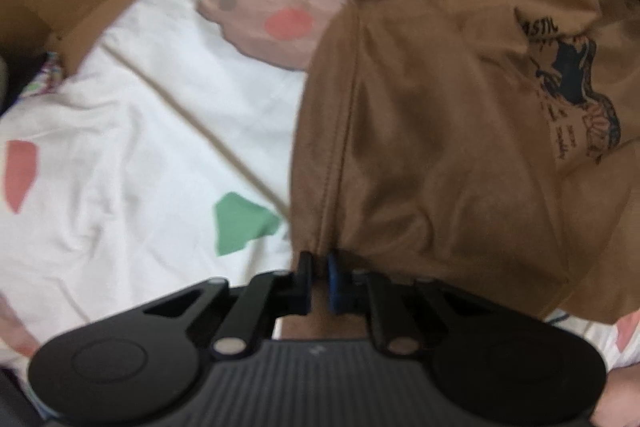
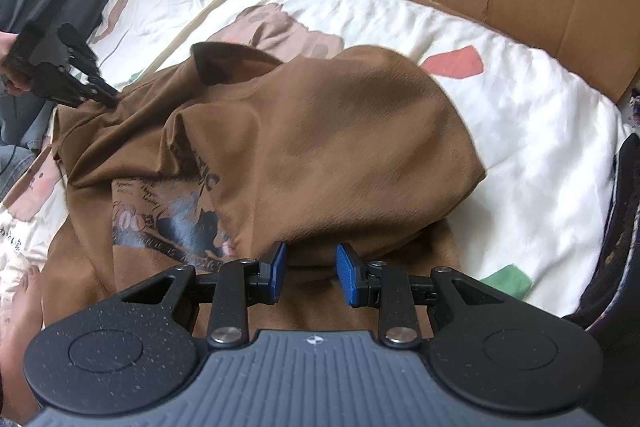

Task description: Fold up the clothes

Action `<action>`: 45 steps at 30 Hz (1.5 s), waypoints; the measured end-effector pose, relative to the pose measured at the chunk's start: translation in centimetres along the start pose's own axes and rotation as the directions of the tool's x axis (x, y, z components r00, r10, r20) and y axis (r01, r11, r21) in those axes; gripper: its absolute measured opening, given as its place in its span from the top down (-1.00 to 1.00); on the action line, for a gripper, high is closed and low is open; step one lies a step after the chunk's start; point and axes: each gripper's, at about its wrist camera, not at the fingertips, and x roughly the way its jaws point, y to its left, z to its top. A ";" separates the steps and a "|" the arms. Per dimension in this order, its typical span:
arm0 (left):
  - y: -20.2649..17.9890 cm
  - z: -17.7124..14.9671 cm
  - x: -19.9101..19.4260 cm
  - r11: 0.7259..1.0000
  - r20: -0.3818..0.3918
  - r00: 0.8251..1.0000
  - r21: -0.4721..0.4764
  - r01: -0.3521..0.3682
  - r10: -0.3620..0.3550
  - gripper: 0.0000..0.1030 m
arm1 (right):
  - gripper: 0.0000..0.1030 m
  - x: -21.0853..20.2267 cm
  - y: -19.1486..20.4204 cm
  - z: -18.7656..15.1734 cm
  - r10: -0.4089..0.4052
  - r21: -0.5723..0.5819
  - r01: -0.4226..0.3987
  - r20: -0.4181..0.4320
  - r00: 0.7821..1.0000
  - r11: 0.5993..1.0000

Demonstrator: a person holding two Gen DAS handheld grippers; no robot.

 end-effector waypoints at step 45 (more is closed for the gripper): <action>4.2 -0.6 3.0 0.989 -0.084 0.992 -0.122 0.081 -0.092 0.47 | 0.27 0.8 -3.0 5.0 -0.119 -0.080 0.129 0.120 0.986 0.988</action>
